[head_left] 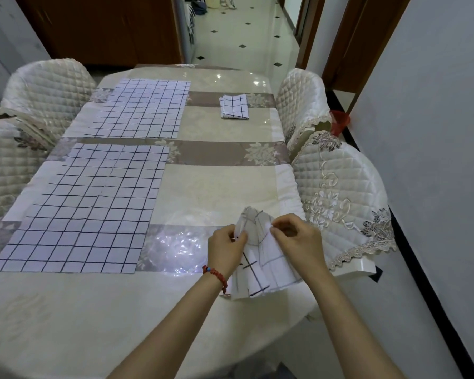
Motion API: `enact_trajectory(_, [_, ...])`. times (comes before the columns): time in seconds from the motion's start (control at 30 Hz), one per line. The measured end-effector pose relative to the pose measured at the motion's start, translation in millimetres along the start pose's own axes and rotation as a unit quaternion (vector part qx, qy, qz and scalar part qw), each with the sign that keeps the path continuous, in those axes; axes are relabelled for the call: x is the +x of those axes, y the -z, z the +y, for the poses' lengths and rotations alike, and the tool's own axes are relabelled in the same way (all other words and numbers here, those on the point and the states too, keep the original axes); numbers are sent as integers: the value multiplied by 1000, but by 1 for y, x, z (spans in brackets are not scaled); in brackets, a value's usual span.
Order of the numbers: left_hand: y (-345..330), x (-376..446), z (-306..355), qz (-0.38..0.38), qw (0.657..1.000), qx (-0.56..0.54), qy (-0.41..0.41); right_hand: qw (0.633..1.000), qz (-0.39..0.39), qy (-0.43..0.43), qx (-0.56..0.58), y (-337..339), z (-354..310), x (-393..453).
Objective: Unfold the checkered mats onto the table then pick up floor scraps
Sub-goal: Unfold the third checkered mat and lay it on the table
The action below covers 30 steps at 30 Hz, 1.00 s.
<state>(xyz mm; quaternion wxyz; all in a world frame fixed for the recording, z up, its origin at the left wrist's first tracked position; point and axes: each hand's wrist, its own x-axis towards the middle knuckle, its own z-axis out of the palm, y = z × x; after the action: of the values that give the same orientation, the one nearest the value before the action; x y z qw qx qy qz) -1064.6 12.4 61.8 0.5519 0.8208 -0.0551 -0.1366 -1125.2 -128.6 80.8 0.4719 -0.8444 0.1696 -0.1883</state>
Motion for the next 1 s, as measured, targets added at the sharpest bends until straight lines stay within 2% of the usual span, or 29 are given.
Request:
enact_trajectory(0.17, [26, 17, -4, 23, 999, 8, -22, 999, 29, -25, -17, 14, 1, 11])
enact_trajectory(0.37, [50, 36, 4, -27, 998, 18, -52, 996, -39, -78, -31, 13, 5, 21])
enact_trajectory(0.57, [77, 49, 14, -31, 996, 30, -84, 997, -17, -38, -60, 21, -5, 44])
enact_trajectory(0.73, [96, 61, 26, -68, 987, 90, -117, 996, -7, 2, -85, 35, -26, 70])
enact_trajectory(1.0, [112, 81, 70, -78, 963, 153, -206, 993, 16, 62, -99, 60, -53, 89])
